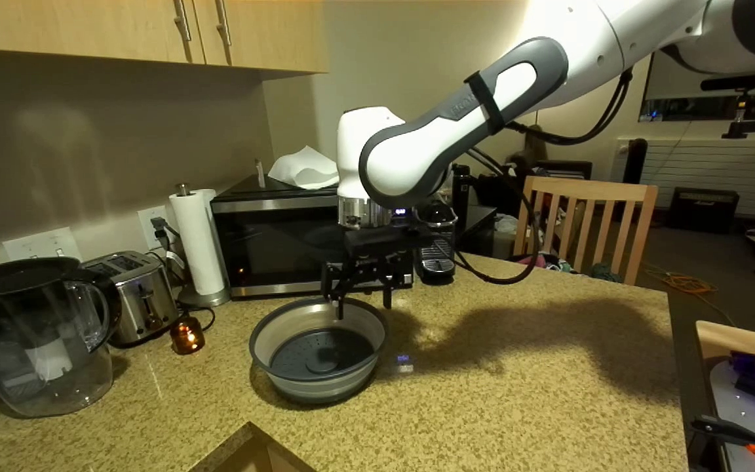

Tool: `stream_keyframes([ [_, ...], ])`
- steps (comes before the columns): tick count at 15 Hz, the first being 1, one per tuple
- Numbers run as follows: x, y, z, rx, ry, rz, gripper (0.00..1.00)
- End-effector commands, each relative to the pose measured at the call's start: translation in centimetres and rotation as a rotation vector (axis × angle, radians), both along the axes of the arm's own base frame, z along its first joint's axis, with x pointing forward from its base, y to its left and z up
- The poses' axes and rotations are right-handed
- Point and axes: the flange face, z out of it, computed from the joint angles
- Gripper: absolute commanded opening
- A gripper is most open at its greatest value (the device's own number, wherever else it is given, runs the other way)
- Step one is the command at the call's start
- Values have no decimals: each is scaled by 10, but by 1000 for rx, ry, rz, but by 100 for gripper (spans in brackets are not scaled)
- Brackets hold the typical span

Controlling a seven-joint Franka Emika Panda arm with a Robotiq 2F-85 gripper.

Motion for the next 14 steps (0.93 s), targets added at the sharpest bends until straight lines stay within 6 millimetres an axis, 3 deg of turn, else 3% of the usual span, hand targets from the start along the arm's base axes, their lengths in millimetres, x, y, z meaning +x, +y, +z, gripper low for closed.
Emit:
stream_keyframes([
  [1, 8, 0, -20, 27, -37, 25, 100],
  [6, 6, -6, -54, 4, 22, 15, 100],
  [14, 6, -12, -66, -32, 67, -9, 100],
])
